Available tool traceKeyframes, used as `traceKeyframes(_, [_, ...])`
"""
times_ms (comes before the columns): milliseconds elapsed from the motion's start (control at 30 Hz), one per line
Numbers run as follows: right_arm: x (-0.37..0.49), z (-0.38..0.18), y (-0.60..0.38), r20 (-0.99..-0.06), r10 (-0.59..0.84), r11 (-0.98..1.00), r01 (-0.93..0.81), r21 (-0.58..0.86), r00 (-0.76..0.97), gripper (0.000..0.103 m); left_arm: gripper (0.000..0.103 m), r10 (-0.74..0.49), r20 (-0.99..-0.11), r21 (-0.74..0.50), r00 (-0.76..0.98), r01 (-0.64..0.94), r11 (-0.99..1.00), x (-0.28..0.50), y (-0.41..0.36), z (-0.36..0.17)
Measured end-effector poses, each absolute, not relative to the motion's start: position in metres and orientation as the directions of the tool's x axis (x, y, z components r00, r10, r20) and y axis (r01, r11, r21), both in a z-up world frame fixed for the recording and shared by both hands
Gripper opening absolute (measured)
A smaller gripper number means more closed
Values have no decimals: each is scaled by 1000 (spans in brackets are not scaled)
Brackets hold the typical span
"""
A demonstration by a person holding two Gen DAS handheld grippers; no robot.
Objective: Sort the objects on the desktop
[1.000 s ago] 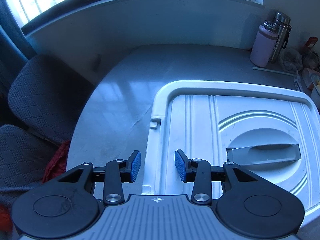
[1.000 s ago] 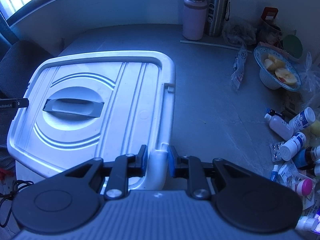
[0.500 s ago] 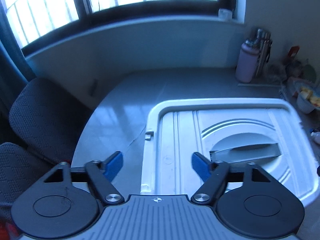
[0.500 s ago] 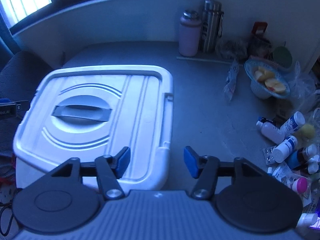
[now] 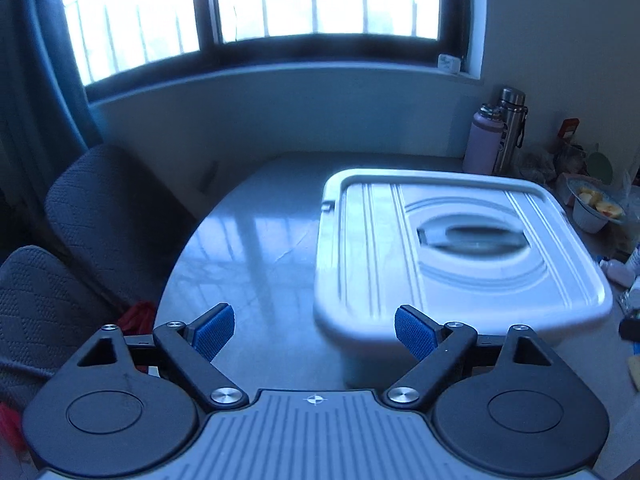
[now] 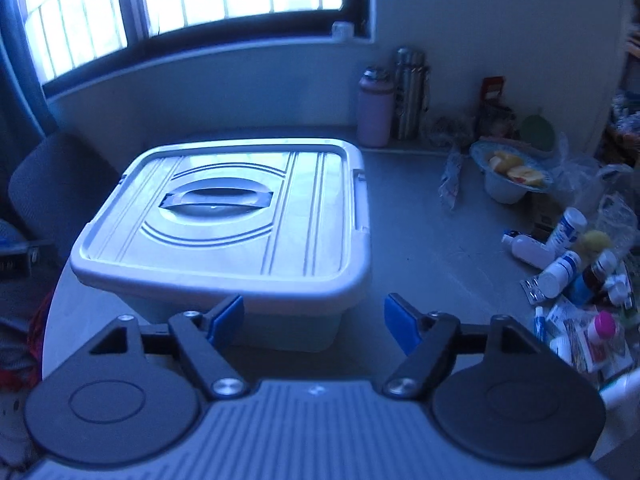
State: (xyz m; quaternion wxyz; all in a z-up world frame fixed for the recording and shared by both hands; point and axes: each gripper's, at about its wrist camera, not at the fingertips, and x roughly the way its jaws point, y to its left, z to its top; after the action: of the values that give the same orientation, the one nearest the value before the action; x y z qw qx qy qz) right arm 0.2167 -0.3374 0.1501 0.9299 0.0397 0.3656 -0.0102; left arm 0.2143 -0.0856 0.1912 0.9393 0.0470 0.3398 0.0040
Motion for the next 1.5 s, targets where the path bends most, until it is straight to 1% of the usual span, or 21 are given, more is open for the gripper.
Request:
traceKeyframes(233, [164, 104, -310, -656, -11, 999, 42, 31, 754, 78, 89, 45, -560, 156, 827, 52, 986, 142, -94, 136])
traceKeyframes(400, [137, 67, -288, -633, -14, 999, 43, 31, 774, 78, 89, 31, -561, 116, 828, 42, 992, 111, -91, 90])
traceKeyframes(467, [128, 53, -279, -622, -12, 999, 41, 33, 783, 78, 89, 39, -573, 118, 819, 35, 992, 103, -89, 73])
traceKeyframes(600, [119, 32, -269, -630, 12, 997, 42, 70, 777, 78, 89, 37, -577, 131, 816, 47, 990, 91, -87, 51])
traceKeyframes(767, [112, 18, -267, -635, 7, 993, 68, 95, 773, 78, 89, 27, -580, 125, 814, 57, 991, 85, -82, 39])
traceKeyframes(867, [111, 18, -266, -623, -4, 994, 70, 82, 782, 78, 89, 27, -573, 126, 819, 55, 990, 85, -83, 35])
traceKeyframes(1067, [114, 18, -267, -625, 6, 992, 74, 103, 781, 78, 89, 7, -577, 96, 816, 60, 994, 90, -82, 32])
traceKeyframes(1300, [116, 20, -266, -608, 9, 993, 65, 100, 794, 78, 89, 13, -587, 61, 809, 28, 998, 93, -75, 30])
traceKeyframes(1500, [120, 20, -265, -603, 13, 994, 56, 96, 798, 78, 89, 32, -590, 67, 807, 9, 998, 96, -75, 30])
